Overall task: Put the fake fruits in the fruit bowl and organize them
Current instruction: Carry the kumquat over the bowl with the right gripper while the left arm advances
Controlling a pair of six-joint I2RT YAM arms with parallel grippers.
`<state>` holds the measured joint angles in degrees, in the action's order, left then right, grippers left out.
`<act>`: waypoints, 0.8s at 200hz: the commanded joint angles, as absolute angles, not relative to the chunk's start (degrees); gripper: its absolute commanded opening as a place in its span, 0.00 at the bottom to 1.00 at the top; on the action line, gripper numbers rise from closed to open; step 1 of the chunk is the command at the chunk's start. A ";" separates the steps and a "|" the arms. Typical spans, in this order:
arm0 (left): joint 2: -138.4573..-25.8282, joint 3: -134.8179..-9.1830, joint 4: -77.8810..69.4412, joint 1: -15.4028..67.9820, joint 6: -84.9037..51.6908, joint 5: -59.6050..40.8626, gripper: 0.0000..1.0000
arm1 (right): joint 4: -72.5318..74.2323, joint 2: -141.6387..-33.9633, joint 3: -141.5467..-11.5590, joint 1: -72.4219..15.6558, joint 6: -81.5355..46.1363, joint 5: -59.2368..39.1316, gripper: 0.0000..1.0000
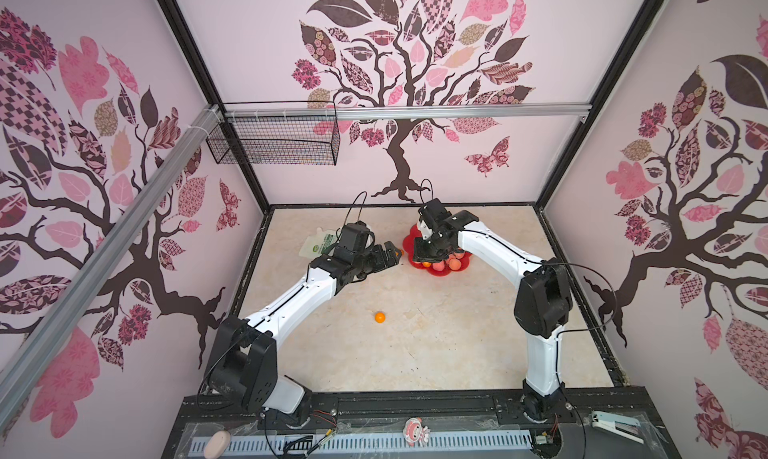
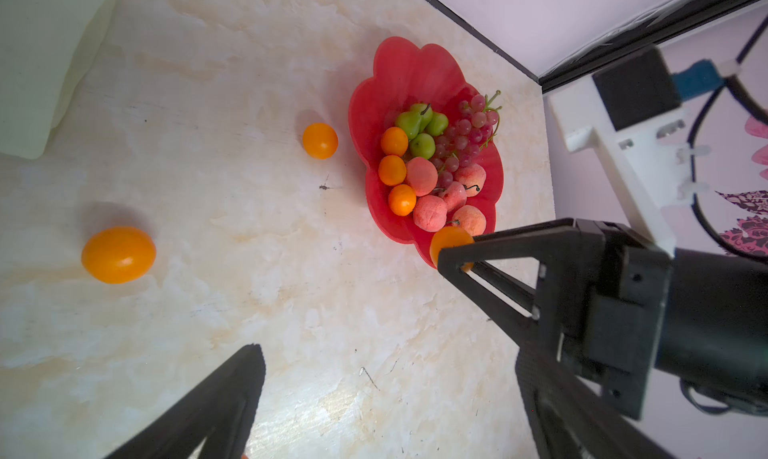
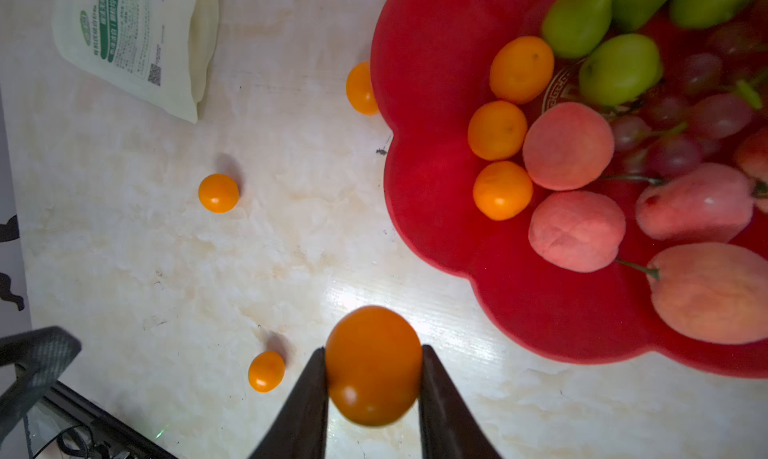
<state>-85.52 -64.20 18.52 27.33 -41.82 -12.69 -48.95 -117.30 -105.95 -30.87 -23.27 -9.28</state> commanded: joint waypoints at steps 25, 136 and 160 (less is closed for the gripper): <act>-89.86 -68.56 15.57 25.69 -40.83 -13.82 0.98 | -55.18 -126.96 -117.44 -29.12 -21.04 -6.41 0.35; -95.61 -72.07 14.55 22.90 -40.61 -17.18 0.98 | -60.04 -140.98 -134.86 -28.17 -19.93 -5.23 0.35; -95.85 -71.80 14.07 22.94 -40.69 -17.82 0.98 | -59.35 -143.35 -135.18 -28.17 -19.96 -5.23 0.35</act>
